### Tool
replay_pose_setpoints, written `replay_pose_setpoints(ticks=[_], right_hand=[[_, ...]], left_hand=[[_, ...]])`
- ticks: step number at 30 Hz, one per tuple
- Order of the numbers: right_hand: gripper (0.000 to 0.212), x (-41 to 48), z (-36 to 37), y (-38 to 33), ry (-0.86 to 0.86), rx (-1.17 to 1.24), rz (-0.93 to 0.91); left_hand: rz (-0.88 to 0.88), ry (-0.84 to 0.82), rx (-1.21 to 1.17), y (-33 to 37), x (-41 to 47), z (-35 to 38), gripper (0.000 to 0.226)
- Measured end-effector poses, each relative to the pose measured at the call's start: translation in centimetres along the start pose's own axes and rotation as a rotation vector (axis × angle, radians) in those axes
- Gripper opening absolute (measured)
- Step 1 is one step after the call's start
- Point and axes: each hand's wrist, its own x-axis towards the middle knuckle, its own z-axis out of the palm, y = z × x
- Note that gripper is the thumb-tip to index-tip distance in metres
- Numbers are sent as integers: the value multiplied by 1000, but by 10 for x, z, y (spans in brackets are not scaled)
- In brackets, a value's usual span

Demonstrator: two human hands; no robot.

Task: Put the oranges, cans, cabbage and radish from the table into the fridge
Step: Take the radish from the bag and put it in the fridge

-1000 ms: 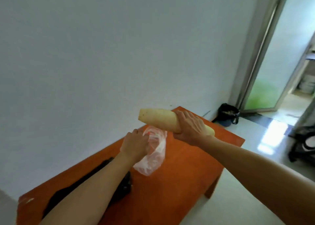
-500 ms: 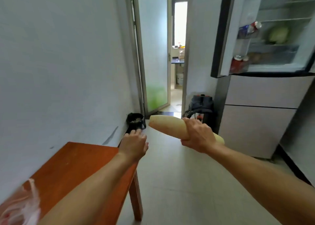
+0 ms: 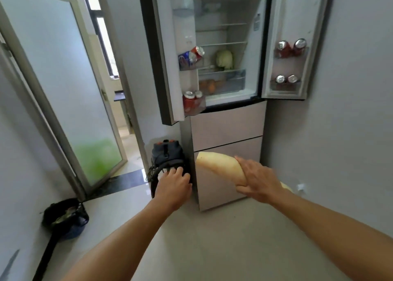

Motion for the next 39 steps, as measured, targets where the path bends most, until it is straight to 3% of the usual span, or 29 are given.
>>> replay_pose_setpoints(ticks=[6, 17, 31, 39], right_hand=[[90, 92, 26, 122, -6, -47, 92], [85, 311, 35, 278, 54, -29, 89], [85, 632, 22, 342, 242, -108, -32], [83, 776, 12, 347, 249, -50, -77]], left_hand=[[99, 41, 7, 41, 172, 30, 31], [21, 49, -20, 49, 427, 44, 28], [-201, 201, -83, -37, 739, 63, 34], [-369, 225, -83, -86, 840, 80, 35]])
